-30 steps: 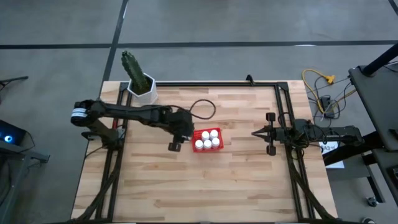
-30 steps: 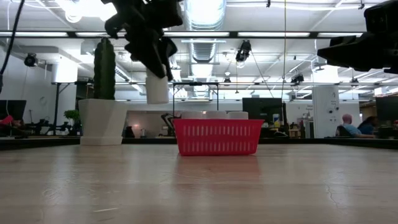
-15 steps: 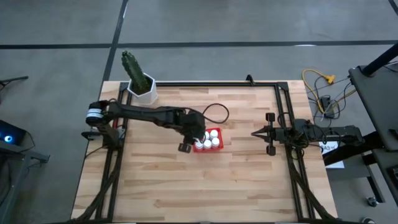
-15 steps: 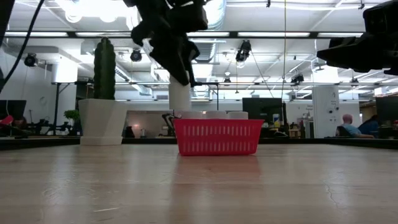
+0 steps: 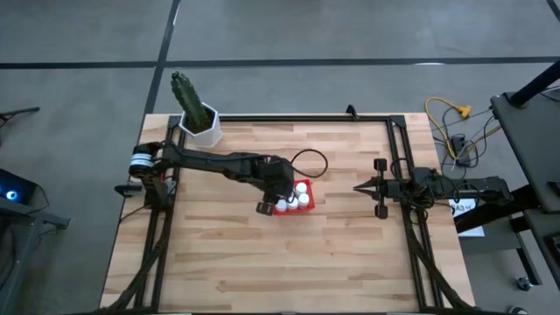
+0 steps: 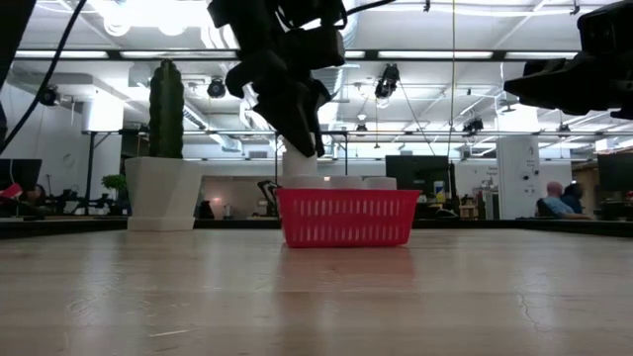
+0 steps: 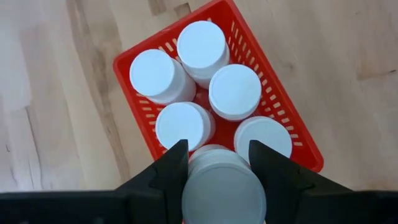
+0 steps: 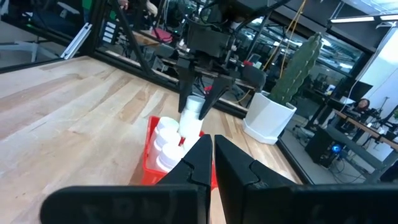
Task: Pick and place pill bottles into a basket
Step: Put the white pill bottle into the red bin
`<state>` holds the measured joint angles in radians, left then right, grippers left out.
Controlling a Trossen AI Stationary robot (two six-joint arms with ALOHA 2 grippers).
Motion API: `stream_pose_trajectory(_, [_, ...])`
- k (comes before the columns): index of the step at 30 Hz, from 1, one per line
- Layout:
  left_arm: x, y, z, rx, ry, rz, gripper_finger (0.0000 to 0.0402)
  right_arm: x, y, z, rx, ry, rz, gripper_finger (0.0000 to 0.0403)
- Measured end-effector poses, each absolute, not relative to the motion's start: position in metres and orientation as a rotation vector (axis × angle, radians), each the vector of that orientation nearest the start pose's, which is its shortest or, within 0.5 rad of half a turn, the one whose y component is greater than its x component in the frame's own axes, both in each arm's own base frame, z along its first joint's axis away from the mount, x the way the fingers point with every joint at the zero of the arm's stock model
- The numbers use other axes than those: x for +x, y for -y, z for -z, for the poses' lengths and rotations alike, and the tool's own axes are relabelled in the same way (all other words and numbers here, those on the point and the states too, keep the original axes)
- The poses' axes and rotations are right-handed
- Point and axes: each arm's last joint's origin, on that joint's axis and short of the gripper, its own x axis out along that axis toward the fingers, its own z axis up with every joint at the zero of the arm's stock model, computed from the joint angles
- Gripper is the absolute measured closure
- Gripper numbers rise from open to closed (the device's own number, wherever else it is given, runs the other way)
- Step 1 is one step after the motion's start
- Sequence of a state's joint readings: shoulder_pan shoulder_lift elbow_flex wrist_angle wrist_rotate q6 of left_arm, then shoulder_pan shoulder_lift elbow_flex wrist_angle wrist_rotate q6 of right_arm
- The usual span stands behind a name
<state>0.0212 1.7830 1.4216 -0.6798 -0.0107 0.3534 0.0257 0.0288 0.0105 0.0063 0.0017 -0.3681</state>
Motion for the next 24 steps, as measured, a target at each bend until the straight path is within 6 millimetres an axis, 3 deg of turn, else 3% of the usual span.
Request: stream_pose_trajectory(24, [0.3728, -0.0101, -0.2417, 0.337, -1.058, 0.105, 0.0264, 0.0988, -0.0025, -0.1653, -0.370, -0.008, -0.026, 0.0394])
